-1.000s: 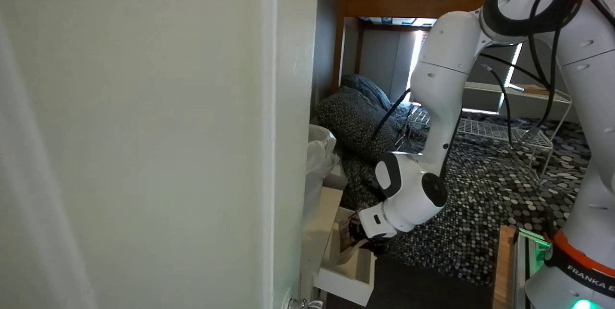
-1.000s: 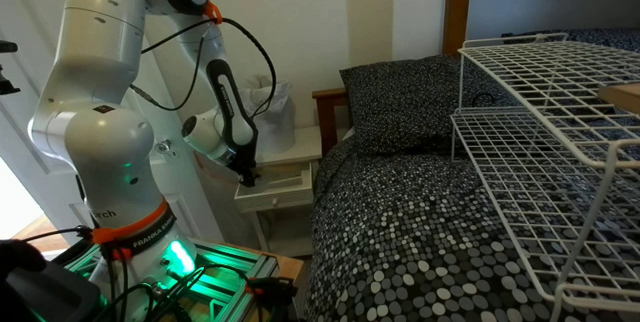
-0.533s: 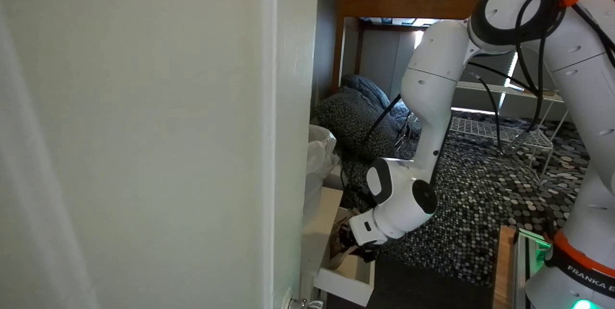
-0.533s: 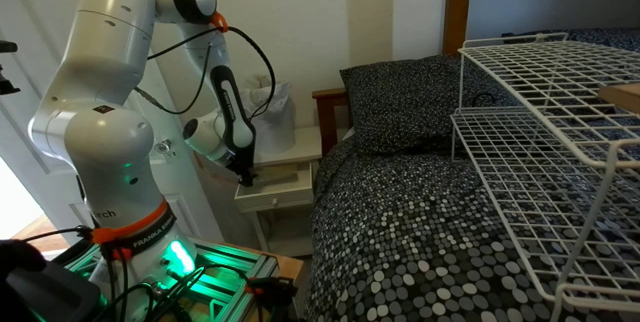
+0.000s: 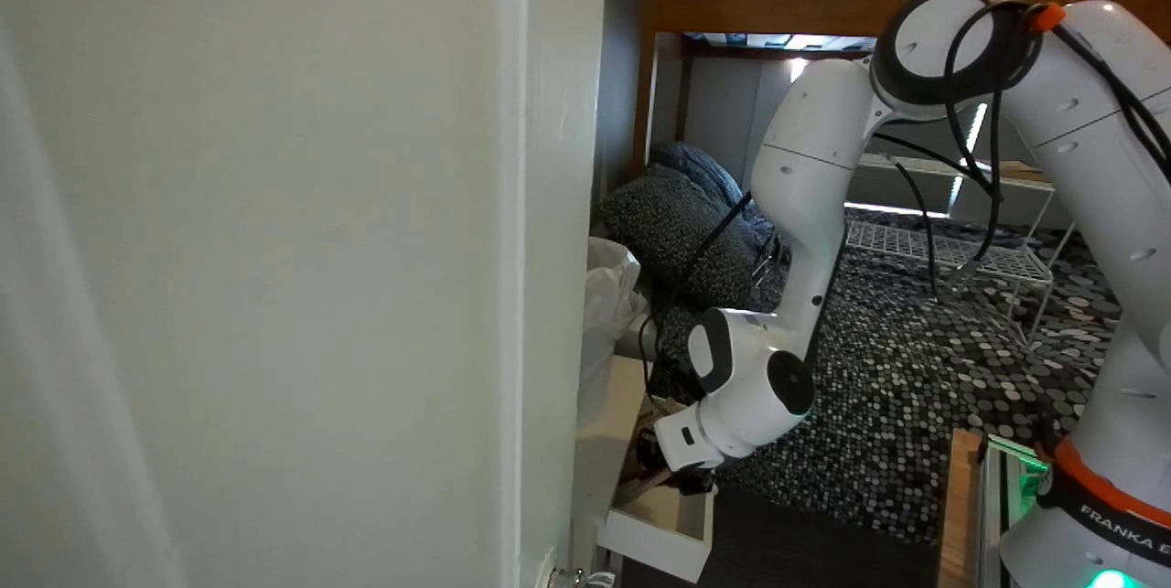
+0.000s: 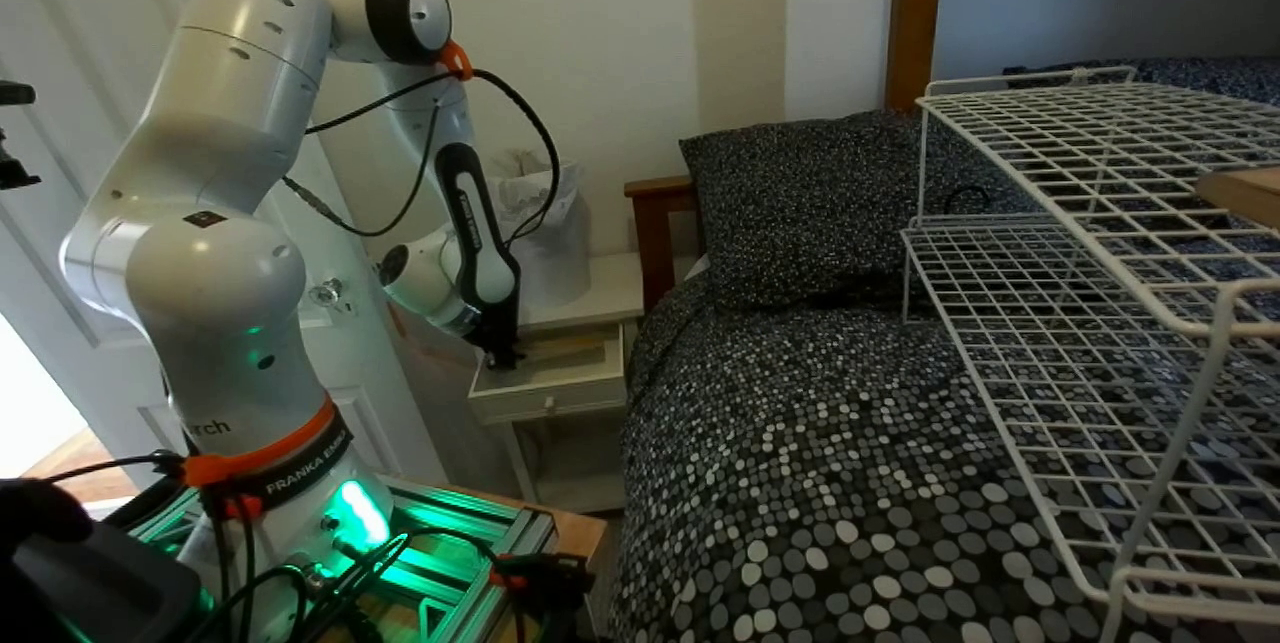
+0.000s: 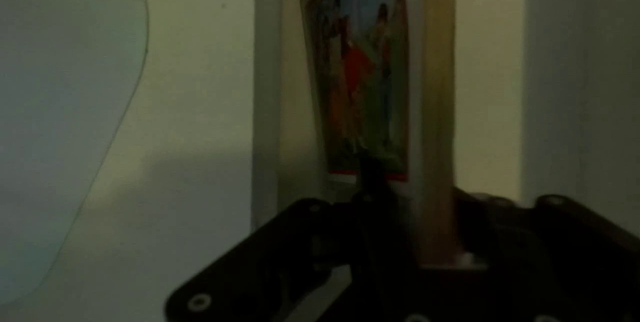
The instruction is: Pick up the book on the bed and put it in the opened bedside cabinet drawer
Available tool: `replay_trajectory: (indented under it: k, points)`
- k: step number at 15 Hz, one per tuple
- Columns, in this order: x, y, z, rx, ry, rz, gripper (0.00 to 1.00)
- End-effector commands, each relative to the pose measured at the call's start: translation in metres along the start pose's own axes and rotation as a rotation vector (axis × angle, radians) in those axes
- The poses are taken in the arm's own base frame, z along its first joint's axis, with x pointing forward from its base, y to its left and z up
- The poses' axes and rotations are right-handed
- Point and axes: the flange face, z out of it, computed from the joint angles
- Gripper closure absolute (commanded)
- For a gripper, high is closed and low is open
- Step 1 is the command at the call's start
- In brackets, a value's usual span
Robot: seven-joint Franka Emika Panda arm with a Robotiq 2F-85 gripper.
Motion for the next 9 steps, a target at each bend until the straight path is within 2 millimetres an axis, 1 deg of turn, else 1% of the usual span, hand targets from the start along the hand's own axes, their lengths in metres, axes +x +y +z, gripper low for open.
replay_trajectory:
  k: [1, 3, 7, 9]
  points:
    - [0.000, -0.008, 0.009, 0.019, 0.011, -0.026, 0.45]
    - [-0.001, -0.014, 0.008, 0.036, 0.016, -0.026, 0.32]
    - [0.001, -0.022, -0.007, 0.077, 0.027, -0.045, 0.01]
    - [0.002, -0.024, -0.017, 0.088, 0.035, -0.078, 0.00]
